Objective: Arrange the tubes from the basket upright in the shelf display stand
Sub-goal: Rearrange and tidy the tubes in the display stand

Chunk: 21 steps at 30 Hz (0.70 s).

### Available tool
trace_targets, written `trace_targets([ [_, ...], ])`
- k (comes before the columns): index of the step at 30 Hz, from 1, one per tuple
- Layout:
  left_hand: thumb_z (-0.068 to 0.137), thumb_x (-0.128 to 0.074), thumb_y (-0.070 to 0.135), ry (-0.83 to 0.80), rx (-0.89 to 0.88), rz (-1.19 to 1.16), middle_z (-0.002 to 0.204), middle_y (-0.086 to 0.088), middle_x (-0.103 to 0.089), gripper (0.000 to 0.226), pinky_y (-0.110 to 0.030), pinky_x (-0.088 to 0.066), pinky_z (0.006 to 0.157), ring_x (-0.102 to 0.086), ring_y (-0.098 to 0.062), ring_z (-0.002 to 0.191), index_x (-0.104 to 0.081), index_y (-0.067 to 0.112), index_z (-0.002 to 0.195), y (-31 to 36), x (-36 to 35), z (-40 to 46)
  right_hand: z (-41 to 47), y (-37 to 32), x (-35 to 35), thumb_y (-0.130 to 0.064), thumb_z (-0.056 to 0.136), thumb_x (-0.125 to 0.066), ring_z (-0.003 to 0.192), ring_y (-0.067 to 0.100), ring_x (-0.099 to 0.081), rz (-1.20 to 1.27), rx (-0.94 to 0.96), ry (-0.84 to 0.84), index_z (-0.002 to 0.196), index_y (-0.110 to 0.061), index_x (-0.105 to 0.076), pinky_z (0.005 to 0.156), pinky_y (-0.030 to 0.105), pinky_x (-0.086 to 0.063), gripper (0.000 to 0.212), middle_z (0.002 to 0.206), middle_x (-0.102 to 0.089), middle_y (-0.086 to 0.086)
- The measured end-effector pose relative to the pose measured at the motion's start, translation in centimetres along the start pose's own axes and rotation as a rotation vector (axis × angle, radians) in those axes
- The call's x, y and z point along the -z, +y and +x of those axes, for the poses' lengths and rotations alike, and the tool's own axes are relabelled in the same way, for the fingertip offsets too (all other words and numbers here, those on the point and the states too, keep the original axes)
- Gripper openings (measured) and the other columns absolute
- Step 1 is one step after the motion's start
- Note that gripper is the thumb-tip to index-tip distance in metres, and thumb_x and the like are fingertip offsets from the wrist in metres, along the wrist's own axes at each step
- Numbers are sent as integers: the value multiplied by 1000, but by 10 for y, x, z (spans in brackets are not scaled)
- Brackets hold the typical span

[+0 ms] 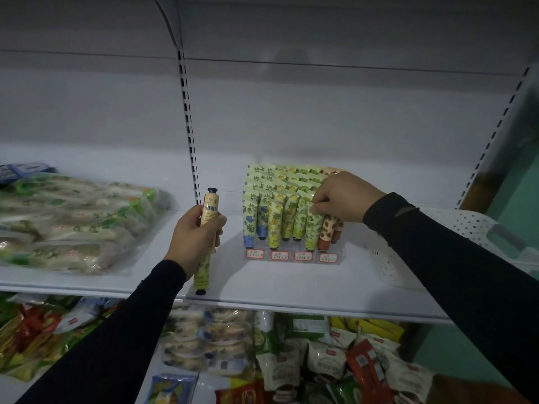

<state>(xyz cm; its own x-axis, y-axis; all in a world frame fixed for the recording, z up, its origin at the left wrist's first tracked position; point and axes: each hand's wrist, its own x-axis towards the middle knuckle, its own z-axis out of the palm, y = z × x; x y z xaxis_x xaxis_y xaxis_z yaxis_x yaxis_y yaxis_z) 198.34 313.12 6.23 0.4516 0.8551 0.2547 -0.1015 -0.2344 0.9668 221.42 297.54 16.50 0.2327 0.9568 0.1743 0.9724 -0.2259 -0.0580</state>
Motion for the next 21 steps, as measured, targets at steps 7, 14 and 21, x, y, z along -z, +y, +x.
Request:
trace_targets([
  [7, 92, -64, 13, -4, -2, -2, 70, -9, -56, 8, -33, -44, 55, -50, -22, 58, -58, 8, 91, -2, -2, 1, -1, -1, 3, -35, 91, -65, 49, 13, -42, -46, -49, -12, 63, -8, -63, 51, 28, -34, 39, 55, -53, 2],
  [14, 92, -64, 14, -22, -7, 7, 70, -8, -57, 7, -35, -45, 57, -51, -22, 59, -59, 10, 89, -3, -8, 5, 5, -5, 1, -31, 91, -66, 44, 17, -35, -112, -103, 2, 50, -12, -43, 47, 27, -29, 50, 48, -38, 2],
  [21, 91, -65, 15, -22, 10, -3, 70, -7, -57, 7, -35, -45, 56, -51, -22, 59, -59, 12, 88, -8, -8, 9, 8, -11, -2, -23, 89, -64, 47, 16, -34, -141, -175, 26, 51, -11, -38, 46, 27, -29, 48, 52, -36, 2],
])
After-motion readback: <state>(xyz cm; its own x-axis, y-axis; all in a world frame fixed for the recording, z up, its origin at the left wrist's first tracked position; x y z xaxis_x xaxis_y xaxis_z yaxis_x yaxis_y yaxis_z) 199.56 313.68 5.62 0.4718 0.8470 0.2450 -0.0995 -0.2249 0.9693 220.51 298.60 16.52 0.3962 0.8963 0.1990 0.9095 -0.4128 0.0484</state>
